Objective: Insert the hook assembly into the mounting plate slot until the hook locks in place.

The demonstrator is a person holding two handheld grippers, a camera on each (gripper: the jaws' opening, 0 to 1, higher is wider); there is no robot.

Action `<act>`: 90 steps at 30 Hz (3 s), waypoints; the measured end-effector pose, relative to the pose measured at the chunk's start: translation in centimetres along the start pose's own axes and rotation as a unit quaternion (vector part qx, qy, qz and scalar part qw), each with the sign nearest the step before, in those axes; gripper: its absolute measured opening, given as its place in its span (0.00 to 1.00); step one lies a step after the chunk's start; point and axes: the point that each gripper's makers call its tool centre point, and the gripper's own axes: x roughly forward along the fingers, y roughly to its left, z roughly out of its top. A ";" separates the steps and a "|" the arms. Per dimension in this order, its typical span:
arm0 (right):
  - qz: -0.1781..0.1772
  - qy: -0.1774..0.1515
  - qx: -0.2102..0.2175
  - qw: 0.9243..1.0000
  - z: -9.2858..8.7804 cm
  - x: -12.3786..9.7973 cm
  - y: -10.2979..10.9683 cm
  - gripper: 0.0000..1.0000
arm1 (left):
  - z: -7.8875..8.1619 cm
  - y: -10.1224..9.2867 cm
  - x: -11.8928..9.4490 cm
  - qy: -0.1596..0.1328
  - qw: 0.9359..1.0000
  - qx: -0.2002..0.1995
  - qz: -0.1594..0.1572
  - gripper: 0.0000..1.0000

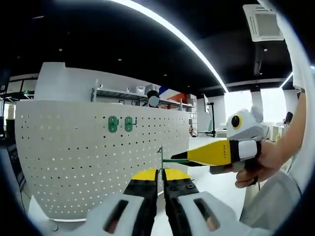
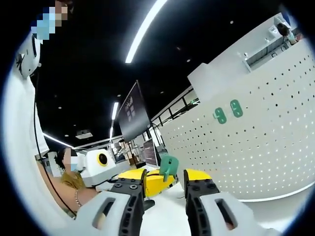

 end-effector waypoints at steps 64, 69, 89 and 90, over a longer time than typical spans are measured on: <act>-0.033 0.021 -0.026 0.999 -0.4 1.4 -0.7 0.01 | -0.1 -0.2 0.1 0.008 1.000 -0.002 0.021 0.03; -0.037 0.022 -0.008 0.999 -0.4 1.5 -0.8 0.00 | -0.1 -0.1 0.2 0.009 1.000 -0.001 0.022 0.03; -0.032 0.022 0.008 0.999 -0.3 1.4 -0.6 0.00 | -0.3 -0.7 0.2 0.009 1.000 0.004 0.009 0.23; -0.032 0.022 0.009 0.999 -0.3 1.4 -0.6 0.00 | -0.5 -0.7 0.3 0.011 1.000 0.005 0.008 0.27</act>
